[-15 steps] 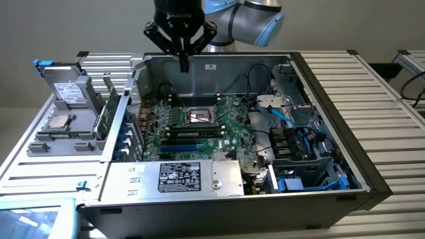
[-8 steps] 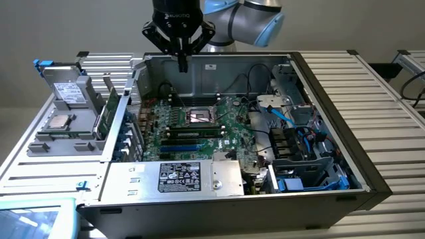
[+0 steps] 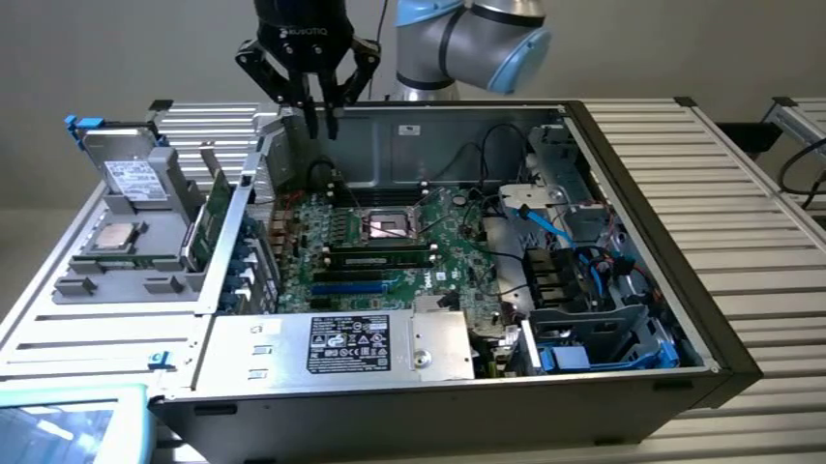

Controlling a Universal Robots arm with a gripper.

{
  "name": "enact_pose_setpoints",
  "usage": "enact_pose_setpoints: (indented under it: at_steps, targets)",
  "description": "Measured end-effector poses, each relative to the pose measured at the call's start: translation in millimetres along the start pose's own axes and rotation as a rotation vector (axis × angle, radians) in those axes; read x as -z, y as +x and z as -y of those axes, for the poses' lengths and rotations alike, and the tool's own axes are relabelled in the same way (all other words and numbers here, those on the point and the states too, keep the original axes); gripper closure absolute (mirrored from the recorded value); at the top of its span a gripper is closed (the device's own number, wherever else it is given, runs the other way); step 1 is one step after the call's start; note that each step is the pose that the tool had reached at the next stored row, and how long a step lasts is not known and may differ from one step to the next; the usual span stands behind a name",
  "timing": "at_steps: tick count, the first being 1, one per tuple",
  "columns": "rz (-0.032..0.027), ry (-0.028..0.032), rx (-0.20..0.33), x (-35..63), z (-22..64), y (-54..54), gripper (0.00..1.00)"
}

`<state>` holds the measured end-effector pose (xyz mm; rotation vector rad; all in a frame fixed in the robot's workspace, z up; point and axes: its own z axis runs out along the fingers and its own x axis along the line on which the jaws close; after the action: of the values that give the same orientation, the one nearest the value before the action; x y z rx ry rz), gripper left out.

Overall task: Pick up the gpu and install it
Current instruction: 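Reach for the gpu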

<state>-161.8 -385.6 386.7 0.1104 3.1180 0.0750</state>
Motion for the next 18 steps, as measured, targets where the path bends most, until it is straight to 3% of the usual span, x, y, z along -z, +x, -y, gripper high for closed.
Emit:
enact_pose_setpoints:
  at_steps: [3, 4, 11, 18]
  targets:
    - [0.0000, 0.0000, 0.000, -2.2, -3.6, 13.7, 0.70]
    - [-0.0001, 0.0000, 0.000, -3.7, -6.2, 23.1, 0.63]
    - [0.0000, 0.0000, 0.000, -9.0, -13.3, 55.7, 0.63]
    - [-0.0001, -0.0006, 0.000, -11.3, -12.5, 87.5, 0.63]
